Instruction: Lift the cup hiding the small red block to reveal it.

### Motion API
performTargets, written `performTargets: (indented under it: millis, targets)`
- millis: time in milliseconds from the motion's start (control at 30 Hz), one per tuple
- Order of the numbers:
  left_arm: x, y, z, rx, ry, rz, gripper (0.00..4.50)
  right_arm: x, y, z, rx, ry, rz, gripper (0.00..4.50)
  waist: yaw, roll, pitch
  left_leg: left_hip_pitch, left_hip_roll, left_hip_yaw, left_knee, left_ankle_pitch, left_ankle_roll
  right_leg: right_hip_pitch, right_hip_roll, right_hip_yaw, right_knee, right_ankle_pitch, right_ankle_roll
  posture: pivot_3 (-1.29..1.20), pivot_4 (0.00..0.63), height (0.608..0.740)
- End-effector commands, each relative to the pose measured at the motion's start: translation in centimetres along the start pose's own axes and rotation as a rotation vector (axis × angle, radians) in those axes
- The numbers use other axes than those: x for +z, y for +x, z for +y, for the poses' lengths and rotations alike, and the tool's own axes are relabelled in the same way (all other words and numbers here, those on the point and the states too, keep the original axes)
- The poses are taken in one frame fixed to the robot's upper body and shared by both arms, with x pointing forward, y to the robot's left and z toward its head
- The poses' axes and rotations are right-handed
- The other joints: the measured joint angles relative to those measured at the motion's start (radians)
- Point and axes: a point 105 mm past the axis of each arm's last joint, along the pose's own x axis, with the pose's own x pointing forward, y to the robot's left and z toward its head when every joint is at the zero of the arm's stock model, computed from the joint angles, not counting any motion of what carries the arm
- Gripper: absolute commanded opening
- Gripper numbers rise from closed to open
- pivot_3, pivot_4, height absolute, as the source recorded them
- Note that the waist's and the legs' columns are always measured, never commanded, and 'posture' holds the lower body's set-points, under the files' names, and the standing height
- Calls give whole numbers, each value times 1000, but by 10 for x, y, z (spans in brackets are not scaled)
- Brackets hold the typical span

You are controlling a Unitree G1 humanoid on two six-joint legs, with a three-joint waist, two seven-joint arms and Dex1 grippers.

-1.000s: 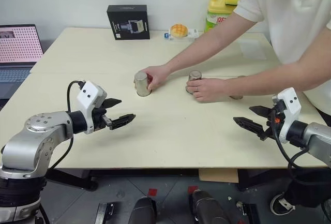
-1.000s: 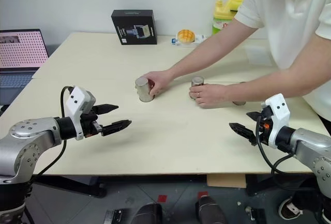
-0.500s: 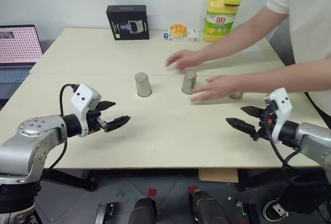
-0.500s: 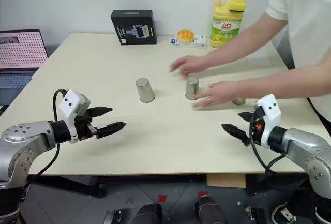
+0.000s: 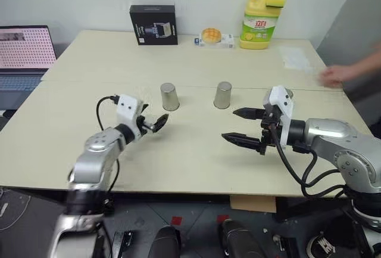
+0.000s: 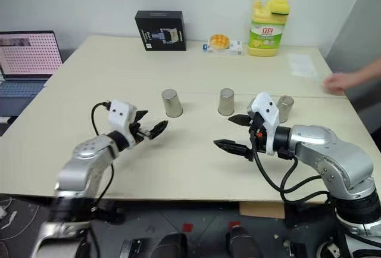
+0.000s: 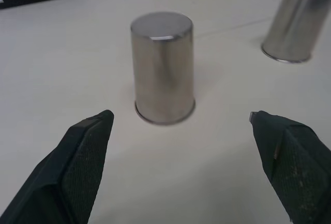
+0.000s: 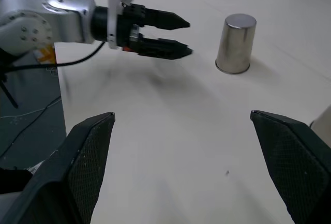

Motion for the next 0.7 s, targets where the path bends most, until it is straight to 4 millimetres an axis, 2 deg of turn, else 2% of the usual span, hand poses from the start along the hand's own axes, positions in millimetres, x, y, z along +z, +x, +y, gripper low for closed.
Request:
performTargets:
  millis: [33,200,500,700]
  targets:
    - [6,17,-4,11,34,-54,4500,7,-3,-6,-60,-59,-25,4460,1,0,0,0,0,0,0,0,0,0,0,0,0,0,0,0,150,740]
    - [6,44,-10,23,29,-69,4500,10,-4,-18,-184,-67,-54,4460,1,0,0,0,0,0,0,0,0,0,0,0,1,0,0,0,150,740]
    - [11,75,-11,44,3,-79,4500,8,1,-2,-209,-17,-73,4460,3,0,0,-1,-1,-1,0,0,0,0,0,0,0,0,1,0,150,740]
    - [15,87,-7,110,-14,-62,4500,12,2,2,-222,10,-91,4460,3,0,0,-2,-1,-1,0,0,0,0,0,0,1,0,1,0,150,740]
